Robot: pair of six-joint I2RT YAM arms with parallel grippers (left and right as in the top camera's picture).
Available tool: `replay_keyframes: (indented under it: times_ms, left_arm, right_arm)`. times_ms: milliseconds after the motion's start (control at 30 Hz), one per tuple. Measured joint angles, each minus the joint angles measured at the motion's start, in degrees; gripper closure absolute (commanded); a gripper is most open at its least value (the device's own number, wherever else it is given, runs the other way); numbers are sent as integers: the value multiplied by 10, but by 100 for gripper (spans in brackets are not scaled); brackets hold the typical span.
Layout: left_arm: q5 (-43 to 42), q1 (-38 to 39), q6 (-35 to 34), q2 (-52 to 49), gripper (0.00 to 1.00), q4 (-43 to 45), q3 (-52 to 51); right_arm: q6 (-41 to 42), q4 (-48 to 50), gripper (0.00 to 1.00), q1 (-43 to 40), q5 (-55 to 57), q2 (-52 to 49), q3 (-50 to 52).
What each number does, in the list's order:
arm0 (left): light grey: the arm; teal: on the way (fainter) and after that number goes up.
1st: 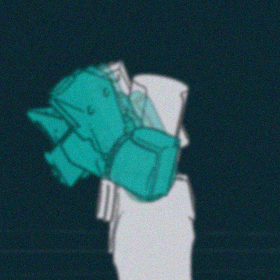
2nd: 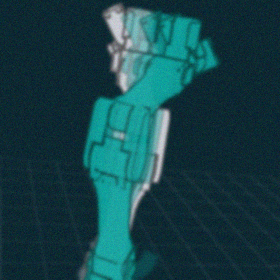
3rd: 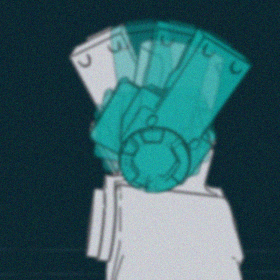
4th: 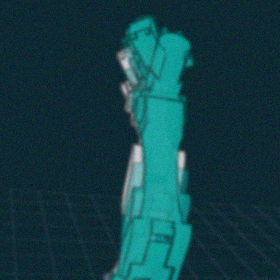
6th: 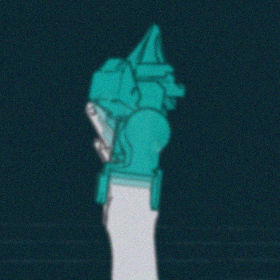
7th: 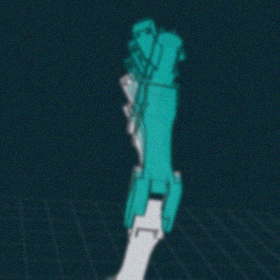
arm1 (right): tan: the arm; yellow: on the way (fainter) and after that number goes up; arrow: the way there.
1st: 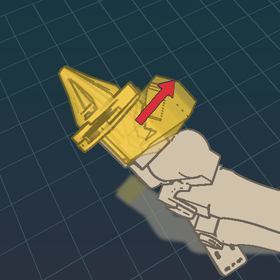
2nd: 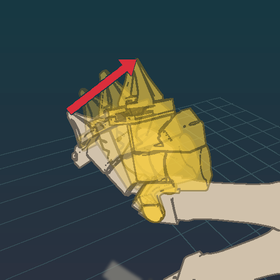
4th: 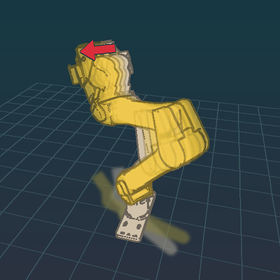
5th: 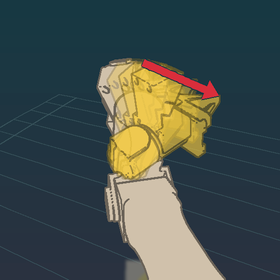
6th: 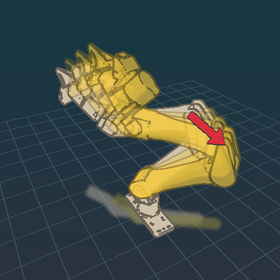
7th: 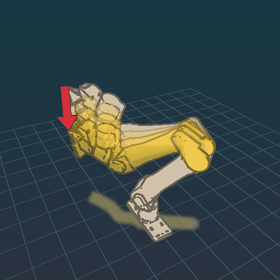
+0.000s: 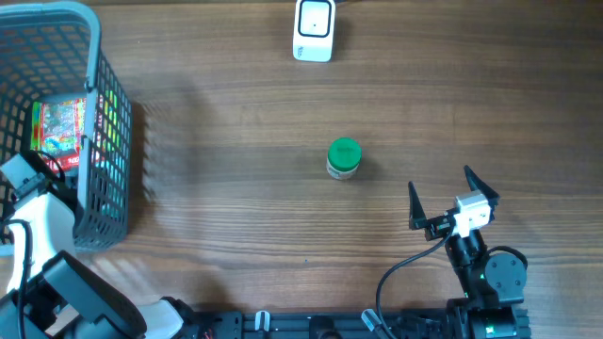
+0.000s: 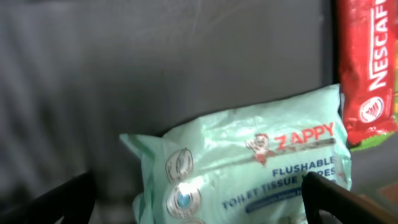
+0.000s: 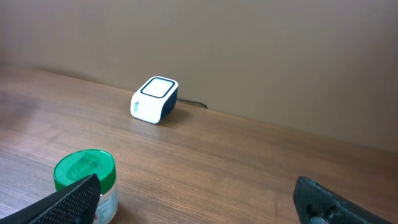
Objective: Scan the item barcode
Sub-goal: 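Reach the left gripper into the basket and grasp the mint-green wipes pack, then carry the wipes pack with the left gripper and place it beside the jar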
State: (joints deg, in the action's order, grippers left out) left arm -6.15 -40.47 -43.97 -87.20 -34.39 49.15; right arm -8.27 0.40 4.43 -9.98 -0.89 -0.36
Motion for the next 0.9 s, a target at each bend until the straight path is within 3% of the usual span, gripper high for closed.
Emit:
replay_keyframes:
  times_ms: [33, 67, 100, 133, 367, 500, 900]
  left_arm:
    - [-2, 0, 0, 0, 38, 14, -6]
    - [-5, 0, -2, 1, 72, 26, -8]
    - [-8, 0, -1, 0, 91, 35, -11]
    - [-13, -1, 0, -2, 96, 40, -16]
    - [-57, -2, 0, 2, 96, 62, -18]
    - [-62, -2, 0, 15, 96, 16, 8]
    - [-60, -1, 0, 200, 96, -156, 271]
  right_arm:
    - [0, 0, 0, 0, 0, 0, 0]
    - [0, 0, 0, 0, 0, 0, 0]
    - [0, 0, 0, 0, 0, 0, 0]
    - [0, 0, 0, 0, 0, 0, 0]
    - [0, 0, 0, 0, 0, 0, 0]
    - [0, 0, 1, 0, 0, 0, 0]
    - [0, 0, 0, 0, 0, 0, 0]
